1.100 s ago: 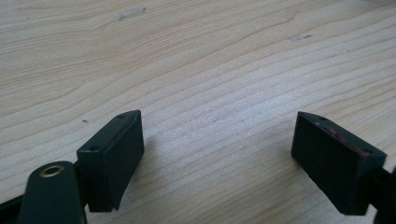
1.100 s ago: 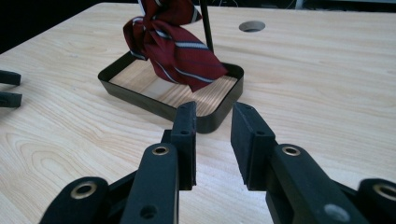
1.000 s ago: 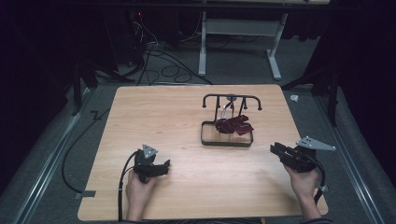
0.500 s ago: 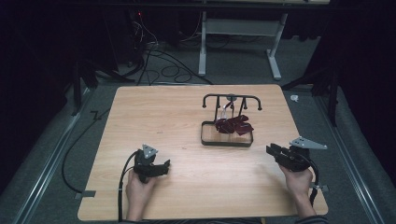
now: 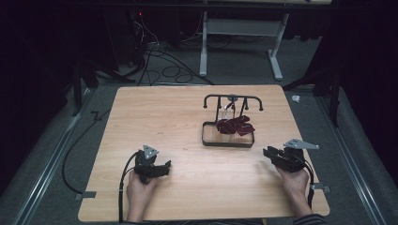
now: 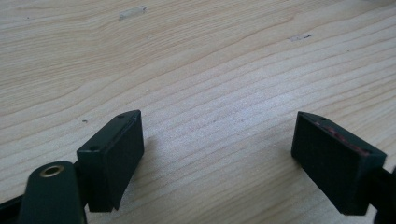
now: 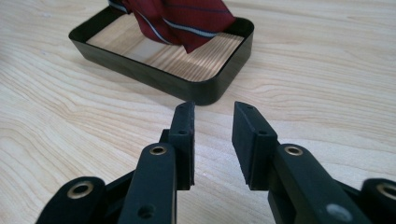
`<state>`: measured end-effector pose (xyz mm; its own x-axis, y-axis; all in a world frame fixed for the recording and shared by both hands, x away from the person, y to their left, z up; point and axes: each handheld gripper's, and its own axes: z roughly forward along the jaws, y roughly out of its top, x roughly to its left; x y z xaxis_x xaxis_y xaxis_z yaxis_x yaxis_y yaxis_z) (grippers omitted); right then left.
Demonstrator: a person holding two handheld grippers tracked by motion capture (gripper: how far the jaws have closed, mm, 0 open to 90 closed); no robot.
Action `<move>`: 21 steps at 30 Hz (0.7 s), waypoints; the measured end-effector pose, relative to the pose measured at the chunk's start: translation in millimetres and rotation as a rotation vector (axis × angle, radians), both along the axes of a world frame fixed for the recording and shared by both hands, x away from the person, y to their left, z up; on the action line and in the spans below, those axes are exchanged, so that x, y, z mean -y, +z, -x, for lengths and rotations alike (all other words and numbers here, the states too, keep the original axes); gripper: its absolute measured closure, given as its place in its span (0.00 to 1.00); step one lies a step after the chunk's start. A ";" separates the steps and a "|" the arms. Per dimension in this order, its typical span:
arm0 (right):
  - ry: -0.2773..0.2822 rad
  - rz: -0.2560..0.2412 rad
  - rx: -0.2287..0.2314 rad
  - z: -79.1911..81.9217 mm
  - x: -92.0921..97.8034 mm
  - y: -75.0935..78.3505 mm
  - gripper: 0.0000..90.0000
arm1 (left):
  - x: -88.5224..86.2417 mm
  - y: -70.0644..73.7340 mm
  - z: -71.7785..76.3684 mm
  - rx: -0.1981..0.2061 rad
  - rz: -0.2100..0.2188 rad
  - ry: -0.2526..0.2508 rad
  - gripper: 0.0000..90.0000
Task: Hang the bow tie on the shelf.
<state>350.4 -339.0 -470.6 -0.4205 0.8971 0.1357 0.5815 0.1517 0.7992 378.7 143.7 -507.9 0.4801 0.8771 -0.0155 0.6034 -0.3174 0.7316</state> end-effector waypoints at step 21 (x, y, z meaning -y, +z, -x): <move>-0.007 0.092 -0.024 -10.4 -16.3 -22.4 0.71 | 0.1 -0.1 0.0 0.001 0.000 0.001 0.19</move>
<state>360.8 -322.6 -493.0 -0.4121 0.9090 0.0629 0.6017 0.2197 0.7679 378.7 143.7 -508.0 0.4795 0.8774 -0.0150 0.6027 -0.3169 0.7323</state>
